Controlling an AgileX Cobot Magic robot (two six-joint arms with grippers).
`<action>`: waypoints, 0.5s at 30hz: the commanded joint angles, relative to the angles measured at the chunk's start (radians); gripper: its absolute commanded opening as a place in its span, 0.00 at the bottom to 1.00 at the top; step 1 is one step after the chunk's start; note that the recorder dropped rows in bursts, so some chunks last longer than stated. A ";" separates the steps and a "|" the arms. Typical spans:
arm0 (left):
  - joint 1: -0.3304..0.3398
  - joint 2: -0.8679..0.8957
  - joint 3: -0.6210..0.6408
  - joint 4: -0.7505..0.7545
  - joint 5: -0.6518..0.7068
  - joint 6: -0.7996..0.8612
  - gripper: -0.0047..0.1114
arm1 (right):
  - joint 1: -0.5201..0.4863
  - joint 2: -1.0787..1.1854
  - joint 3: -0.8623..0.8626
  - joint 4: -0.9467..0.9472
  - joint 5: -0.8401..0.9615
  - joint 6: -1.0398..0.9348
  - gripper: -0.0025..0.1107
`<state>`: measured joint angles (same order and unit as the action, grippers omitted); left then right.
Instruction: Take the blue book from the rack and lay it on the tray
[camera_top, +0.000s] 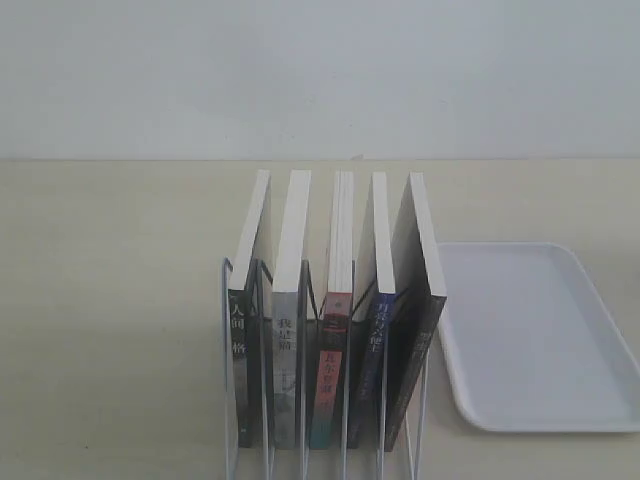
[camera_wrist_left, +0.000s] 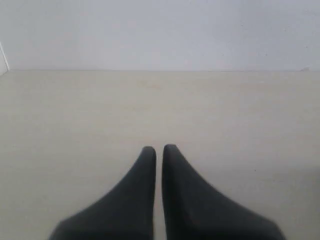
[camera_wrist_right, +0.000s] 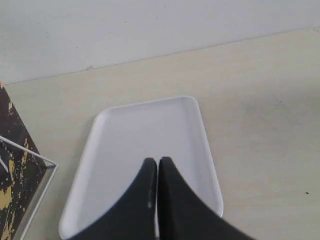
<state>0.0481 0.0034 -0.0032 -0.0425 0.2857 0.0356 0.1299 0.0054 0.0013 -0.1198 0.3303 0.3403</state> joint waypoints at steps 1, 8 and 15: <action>0.000 -0.003 0.003 0.001 -0.008 -0.002 0.08 | -0.004 -0.005 -0.001 0.000 -0.005 -0.007 0.02; 0.000 -0.003 0.003 0.001 -0.008 -0.002 0.08 | -0.004 -0.005 -0.001 -0.007 -0.091 -0.010 0.02; 0.000 -0.003 0.003 0.001 -0.008 -0.002 0.08 | -0.004 -0.005 -0.001 0.013 -0.924 -0.112 0.02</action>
<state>0.0481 0.0034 -0.0032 -0.0425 0.2857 0.0356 0.1299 0.0032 0.0013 -0.1420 -0.3180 0.2429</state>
